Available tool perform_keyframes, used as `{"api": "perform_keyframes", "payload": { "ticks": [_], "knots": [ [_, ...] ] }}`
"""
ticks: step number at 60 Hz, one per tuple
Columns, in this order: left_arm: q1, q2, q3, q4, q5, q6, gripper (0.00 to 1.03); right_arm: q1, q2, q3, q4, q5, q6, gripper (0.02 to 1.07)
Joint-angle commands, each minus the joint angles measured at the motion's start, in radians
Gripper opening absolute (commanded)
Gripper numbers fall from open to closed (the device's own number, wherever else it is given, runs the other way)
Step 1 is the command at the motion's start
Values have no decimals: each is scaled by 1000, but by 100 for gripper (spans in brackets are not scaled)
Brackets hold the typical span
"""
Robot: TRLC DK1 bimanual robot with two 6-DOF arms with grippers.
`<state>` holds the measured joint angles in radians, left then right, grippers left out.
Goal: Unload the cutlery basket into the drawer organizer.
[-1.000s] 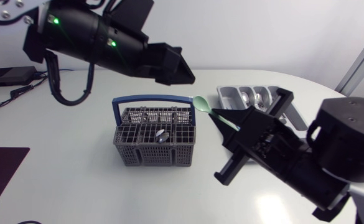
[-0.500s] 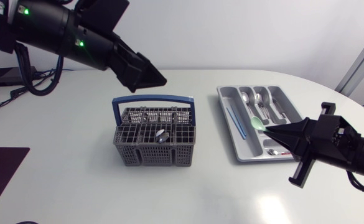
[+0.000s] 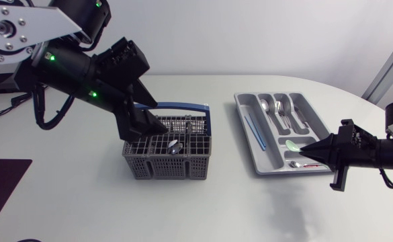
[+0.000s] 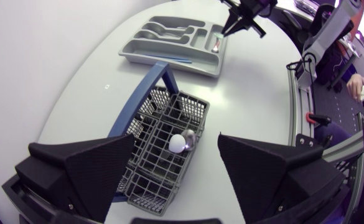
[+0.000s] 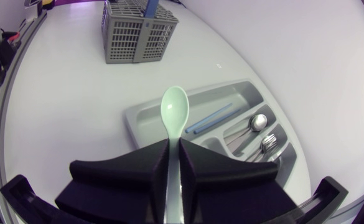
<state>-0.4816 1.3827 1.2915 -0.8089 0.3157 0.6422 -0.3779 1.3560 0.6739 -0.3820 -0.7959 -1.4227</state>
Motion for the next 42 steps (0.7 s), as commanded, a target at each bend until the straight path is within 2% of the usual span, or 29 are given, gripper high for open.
{"api": "perform_keyframes", "payload": {
  "ticks": [1, 14, 32, 42],
  "knots": [
    [-8, -14, -34, -15, -12, 77, 93, -29, 98, 76, -29, 7, -111, 8],
    [-12, -37, -72, -30, -36, 194, 93, -62, 288, 248, -149, 73, -285, 8],
    [-6, -62, -158, -12, -66, 444, 93, -36, 397, 302, -150, 212, -406, 8],
    [-6, -56, -167, 4, -67, 505, 93, -16, 402, 276, -107, 258, -427, 8]
  ]
}}
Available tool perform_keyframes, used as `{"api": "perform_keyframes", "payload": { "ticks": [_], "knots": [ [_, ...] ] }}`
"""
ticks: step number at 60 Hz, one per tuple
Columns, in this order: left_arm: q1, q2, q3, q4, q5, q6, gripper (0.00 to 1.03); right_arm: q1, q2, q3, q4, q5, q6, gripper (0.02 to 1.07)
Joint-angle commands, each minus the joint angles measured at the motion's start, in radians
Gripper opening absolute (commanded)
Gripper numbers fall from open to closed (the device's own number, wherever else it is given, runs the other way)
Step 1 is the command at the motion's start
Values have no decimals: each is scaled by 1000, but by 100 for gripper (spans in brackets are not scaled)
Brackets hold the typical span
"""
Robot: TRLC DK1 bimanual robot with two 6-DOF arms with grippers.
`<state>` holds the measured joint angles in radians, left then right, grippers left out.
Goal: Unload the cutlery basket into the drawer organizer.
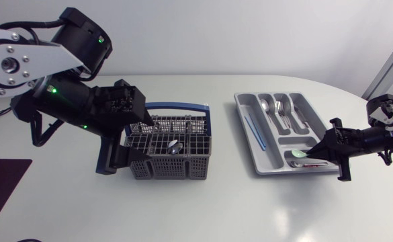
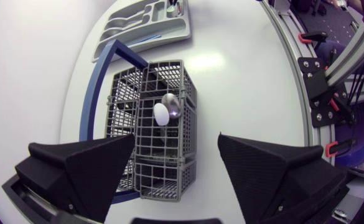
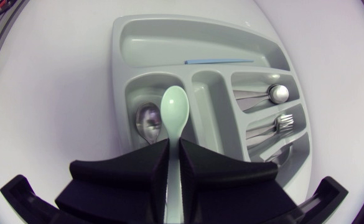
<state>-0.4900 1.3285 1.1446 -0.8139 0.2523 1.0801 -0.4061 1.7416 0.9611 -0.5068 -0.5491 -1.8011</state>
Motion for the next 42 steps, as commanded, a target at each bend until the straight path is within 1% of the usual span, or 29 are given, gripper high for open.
{"api": "perform_keyframes", "payload": {
  "ticks": [1, 3, 5, 7, 9, 10, 13, 17, 20, 24, 28, 31, 35, 37, 40, 42],
  "knots": [
    [2, -2, -22, 7, -5, 73, 93, 15, 15, -15, 22, 14, -52, 8],
    [-2, -2, -28, 9, -7, 84, 93, 15, 13, -24, 31, 23, -55, 14],
    [-4, -5, -32, 9, -8, 101, 93, 15, 10, -33, 44, 31, -58, 24],
    [-5, -8, -34, 9, -8, 110, 93, 15, 7, -44, 60, 38, -58, 38],
    [-7, -8, -34, 10, -15, 115, 93, 15, 3, -51, 71, 48, -57, 48],
    [-10, -6, -34, 13, -18, 115, 93, 15, -1, -55, 74, 51, -55, 50],
    [-24, -5, -34, 16, -36, 115, 93, 16, -10, -62, 76, 54, -52, 52],
    [-39, 8, -32, 21, -58, 101, 93, 15, -25, -67, 77, 54, -46, 58],
    [-55, 8, -39, 22, -59, 81, 93, 15, -37, -71, 85, 52, -26, 64],
    [-73, 5, -42, 36, -76, 27, 93, 12, -67, -87, 93, 46, 0, 68],
    [-102, -22, -75, 94, -111, -39, 93, 6, -106, -108, 93, 29, 11, 68],
    [-117, -48, -117, 156, -133, -88, 91, 3, -139, -122, 94, 8, 34, 72],
    [-145, -74, -163, 202, -170, -143, 90, -7, -177, -145, 96, -26, 51, 72],
    [-163, -95, -198, 251, -191, -195, 90, -13, -195, -162, 100, -43, 57, 72],
    [-180, -118, -238, 283, -206, -226, 89, -16, -220, -182, 106, -63, 78, 73],
    [-194, -132, -267, 320, -222, -261, 86, -17, -237, -194, 108, -78, 95, 75]
  ]
}}
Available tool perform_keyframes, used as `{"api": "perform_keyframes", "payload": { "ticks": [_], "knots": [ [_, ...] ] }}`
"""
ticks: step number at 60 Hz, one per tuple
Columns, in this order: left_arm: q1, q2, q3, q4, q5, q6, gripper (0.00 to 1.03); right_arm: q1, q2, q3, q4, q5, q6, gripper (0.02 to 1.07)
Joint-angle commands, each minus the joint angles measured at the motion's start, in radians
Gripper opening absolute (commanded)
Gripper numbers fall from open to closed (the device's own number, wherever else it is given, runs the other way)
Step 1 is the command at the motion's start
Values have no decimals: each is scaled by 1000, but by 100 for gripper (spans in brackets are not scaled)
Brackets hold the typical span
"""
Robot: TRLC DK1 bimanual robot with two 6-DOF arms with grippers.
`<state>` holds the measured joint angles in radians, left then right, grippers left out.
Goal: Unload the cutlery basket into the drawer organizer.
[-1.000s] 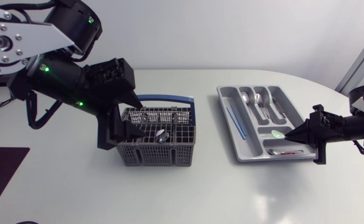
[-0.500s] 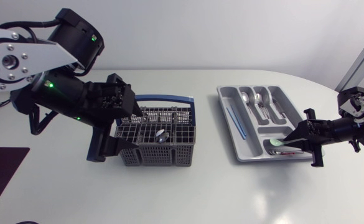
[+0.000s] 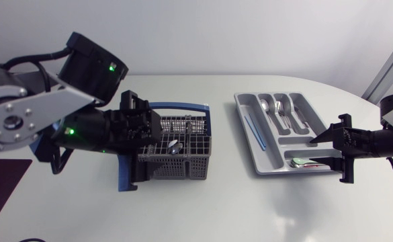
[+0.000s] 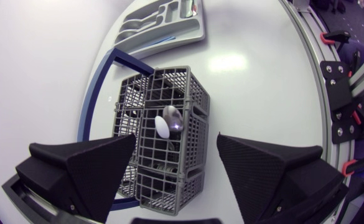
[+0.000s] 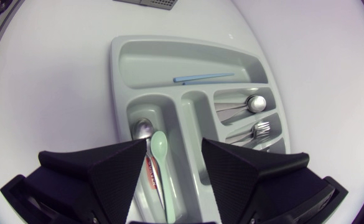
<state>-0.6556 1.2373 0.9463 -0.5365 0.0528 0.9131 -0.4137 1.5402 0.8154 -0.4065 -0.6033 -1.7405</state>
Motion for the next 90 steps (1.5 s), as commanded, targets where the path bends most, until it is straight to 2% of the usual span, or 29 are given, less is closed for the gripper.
{"api": "perform_keyframes", "payload": {
  "ticks": [1, 7, 14, 17, 23, 29, 33, 37, 44, 49, 66, 75, 90],
  "knots": [
    [-33, -45, -84, 63, -37, -112, 85, -10, -43, -55, 9, -30, 41, 75],
    [-58, -71, -155, 161, -94, -180, 82, -16, -89, -94, 23, -67, 82, 75],
    [-55, -73, -204, 248, -114, -237, 75, -11, -158, -139, 32, -99, 145, 78],
    [-56, -75, -236, 319, -133, -252, 72, -10, -198, -157, 32, -115, 170, 78],
    [-50, -75, -270, 394, -136, -270, 72, 9, -259, -182, 40, -121, 243, 78],
    [-45, -73, -297, 474, -136, -278, 64, 16, -338, -214, 40, -142, 295, 78],
    [-45, -70, -316, 510, -136, -286, 63, 24, -385, -234, 38, -148, 326, 78],
    [-47, -70, -330, 549, -136, -293, 55, 32, -437, -263, 38, -151, 332, 78],
    [-53, -52, -334, 560, -136, -313, 55, 47, -491, -285, 40, -151, 361, 80],
    [-53, -35, -343, 590, -136, -329, 47, 55, -503, -285, 38, -151, 381, 81],
    [-79, -2, -354, 610, -177, -379, 48, 99, -517, -305, 46, -148, 418, 81],
    [-82, 8, -356, 612, -189, -402, 59, 122, -520, -305, 54, -144, 437, 81],
    [-84, 44, -357, 661, -228, -413, 59, 127, -528, -315, 61, -142, 446, 81]
  ]
}}
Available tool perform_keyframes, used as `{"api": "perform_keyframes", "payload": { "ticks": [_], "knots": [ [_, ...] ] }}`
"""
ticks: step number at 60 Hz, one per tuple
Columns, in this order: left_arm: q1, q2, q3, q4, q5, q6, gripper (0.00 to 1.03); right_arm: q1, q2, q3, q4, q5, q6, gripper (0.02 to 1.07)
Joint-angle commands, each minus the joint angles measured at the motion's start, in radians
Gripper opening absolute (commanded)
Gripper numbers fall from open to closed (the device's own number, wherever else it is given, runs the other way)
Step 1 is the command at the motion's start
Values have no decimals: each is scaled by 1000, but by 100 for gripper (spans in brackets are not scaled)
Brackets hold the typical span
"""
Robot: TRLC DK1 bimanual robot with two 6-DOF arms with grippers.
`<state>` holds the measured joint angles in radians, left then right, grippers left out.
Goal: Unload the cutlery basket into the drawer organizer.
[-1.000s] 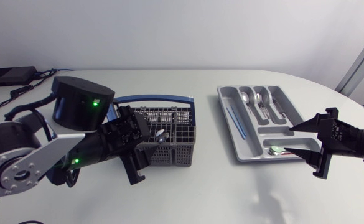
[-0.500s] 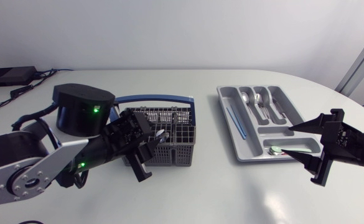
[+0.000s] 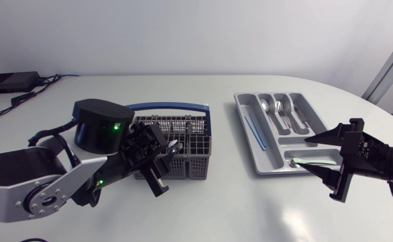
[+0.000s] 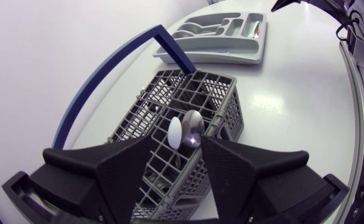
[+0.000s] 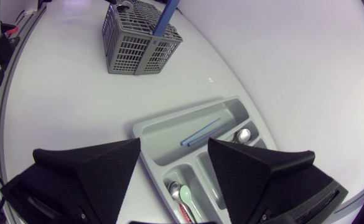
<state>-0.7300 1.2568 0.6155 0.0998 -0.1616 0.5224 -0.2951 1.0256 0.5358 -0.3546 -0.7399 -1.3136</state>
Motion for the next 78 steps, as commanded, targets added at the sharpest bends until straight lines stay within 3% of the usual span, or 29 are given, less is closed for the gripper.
{"api": "perform_keyframes", "payload": {
  "ticks": [1, 24, 33, 78],
  "knots": [
    [-9, 27, -26, 29, -16, -24, 59, 8, -15, -36, 9, -6, 19, 81],
    [-28, 61, -57, 123, -56, -33, 58, 10, -35, -45, 9, -7, 34, 81],
    [-32, 64, -65, 147, -65, -38, 41, 13, -44, -50, 9, -7, 39, 81],
    [-31, 46, -102, 192, -73, -44, 41, 40, -98, -68, 0, 2, 68, 81]
  ]
}}
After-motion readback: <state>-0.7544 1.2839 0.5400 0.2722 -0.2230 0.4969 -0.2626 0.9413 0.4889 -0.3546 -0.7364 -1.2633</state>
